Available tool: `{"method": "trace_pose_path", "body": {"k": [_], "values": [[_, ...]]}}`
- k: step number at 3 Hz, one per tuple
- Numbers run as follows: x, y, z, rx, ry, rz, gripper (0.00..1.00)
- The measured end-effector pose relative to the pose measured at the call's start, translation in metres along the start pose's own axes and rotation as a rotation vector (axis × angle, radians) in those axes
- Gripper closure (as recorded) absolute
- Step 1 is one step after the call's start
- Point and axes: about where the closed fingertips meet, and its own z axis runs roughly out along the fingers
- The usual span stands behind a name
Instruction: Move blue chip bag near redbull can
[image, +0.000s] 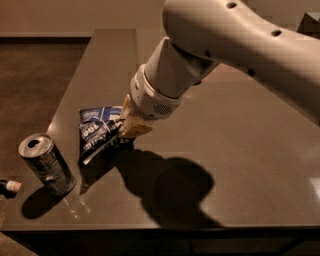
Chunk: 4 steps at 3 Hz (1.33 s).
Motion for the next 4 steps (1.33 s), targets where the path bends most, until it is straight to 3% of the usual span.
{"method": "trace_pose_path", "body": {"k": [2,3,4], "values": [[-0.010,0.020,0.013,-0.028,-0.007,-0.102,0.58],[-0.012,0.025,0.014,-0.047,-0.011,-0.123,0.35],[-0.008,0.025,0.015,-0.060,-0.018,-0.099,0.12]]}}
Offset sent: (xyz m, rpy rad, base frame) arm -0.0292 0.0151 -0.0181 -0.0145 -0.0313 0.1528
